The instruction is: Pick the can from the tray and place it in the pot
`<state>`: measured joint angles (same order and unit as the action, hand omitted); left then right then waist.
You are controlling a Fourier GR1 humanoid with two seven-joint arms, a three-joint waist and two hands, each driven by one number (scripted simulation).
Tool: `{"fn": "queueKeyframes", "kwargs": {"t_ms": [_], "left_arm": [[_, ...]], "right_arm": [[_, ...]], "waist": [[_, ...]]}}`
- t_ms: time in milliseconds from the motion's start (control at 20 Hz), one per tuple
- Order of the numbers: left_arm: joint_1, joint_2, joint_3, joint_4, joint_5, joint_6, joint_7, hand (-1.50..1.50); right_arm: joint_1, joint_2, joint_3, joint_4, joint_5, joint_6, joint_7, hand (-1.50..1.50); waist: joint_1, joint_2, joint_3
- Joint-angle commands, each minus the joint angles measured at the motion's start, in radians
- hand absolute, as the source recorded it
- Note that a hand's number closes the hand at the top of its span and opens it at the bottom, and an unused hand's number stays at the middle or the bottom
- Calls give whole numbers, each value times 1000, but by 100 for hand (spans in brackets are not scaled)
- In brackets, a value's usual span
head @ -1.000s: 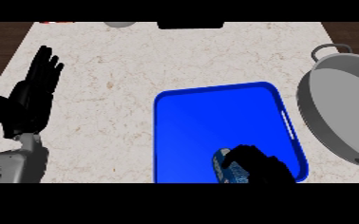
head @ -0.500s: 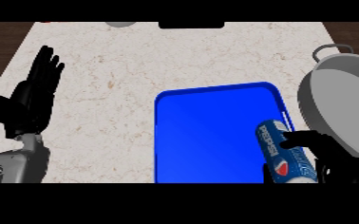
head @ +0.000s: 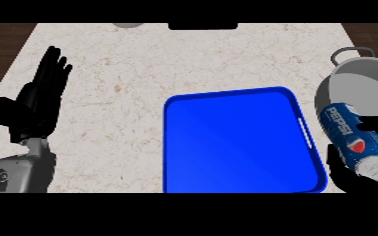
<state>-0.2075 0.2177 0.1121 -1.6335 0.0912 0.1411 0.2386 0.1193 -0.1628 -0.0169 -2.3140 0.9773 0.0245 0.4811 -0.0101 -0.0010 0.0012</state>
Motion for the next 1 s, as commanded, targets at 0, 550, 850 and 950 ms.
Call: {"fn": "queueKeyframes", "kwargs": {"t_ms": [0, 550, 850, 950], "left_arm": [[31, -17, 0, 15, -9, 0, -51, 0], [-17, 10, 0, -24, 10, -29, 23, 0], [-6, 28, 40, -8, 39, -54, 13, 0], [-11, 22, 34, -2, 29, -48, 19, 0]], "right_arm": [[-10, -41, -212, -21, -296, 43, -52, 150], [-144, -261, -454, 475, -216, -77, -297, 150], [-276, -279, -433, 880, -92, -283, -441, 150], [-309, -294, -452, 1037, -134, -325, -540, 150]], "waist": [[-2, 0, 0], [28, 7, 0], [29, 6, 0], [26, 6, 0]]}}
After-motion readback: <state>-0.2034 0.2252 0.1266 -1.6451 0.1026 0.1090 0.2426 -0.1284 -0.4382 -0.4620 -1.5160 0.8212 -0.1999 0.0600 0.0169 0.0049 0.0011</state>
